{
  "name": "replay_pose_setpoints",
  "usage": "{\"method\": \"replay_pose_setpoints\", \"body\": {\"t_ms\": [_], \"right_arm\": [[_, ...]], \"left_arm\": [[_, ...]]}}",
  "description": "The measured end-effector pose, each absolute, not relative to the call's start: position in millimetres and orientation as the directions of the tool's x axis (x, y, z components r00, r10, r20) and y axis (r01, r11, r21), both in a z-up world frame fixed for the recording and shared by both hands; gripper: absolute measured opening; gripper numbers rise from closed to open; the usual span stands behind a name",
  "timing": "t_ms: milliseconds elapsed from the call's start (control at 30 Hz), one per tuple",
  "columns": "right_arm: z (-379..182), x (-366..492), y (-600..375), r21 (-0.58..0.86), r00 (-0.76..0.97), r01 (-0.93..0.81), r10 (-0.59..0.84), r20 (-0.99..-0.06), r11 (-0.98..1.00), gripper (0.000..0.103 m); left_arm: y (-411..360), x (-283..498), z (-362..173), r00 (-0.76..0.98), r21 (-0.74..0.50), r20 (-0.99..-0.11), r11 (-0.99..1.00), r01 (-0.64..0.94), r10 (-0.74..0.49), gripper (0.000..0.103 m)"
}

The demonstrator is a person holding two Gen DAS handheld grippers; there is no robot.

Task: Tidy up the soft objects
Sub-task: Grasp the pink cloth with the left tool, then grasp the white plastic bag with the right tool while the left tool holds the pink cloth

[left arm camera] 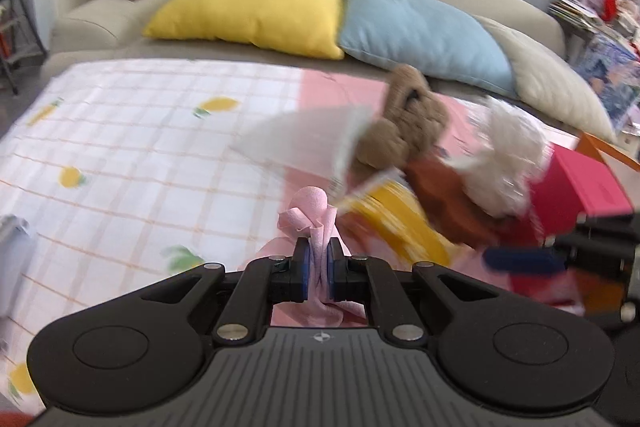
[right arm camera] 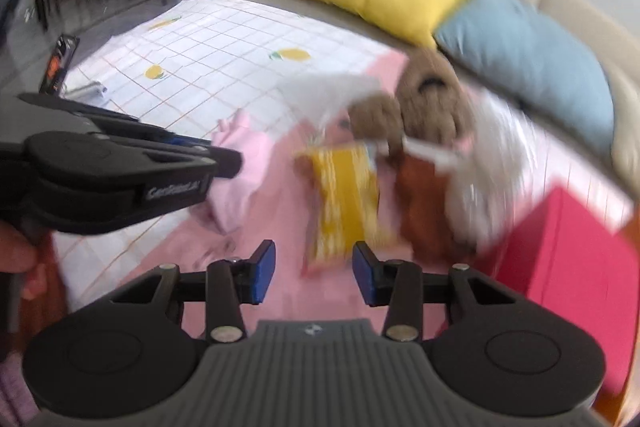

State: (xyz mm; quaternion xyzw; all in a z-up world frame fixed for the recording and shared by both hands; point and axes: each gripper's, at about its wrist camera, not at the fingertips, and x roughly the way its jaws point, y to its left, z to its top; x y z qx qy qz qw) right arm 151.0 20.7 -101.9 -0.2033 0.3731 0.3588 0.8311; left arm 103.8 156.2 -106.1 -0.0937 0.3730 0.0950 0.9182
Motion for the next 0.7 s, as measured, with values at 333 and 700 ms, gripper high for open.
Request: {"method": "replay_pose_setpoints", "body": {"t_ms": [333,700], "right_arm": [[-117,205,106,-0.463,0.616,-0.784,0.423,-0.664,0.414,0.076],[-139,241,151,-0.562,0.606,-0.793,0.390,-0.693,0.235,0.097]], "left_arm": [[186,133,-121,0.703,-0.030,-0.683,0.955,-0.295,0.196,0.009],[205,139,-135,0.701,-0.069,-0.686,0.941,-0.331,0.196,0.009]]}}
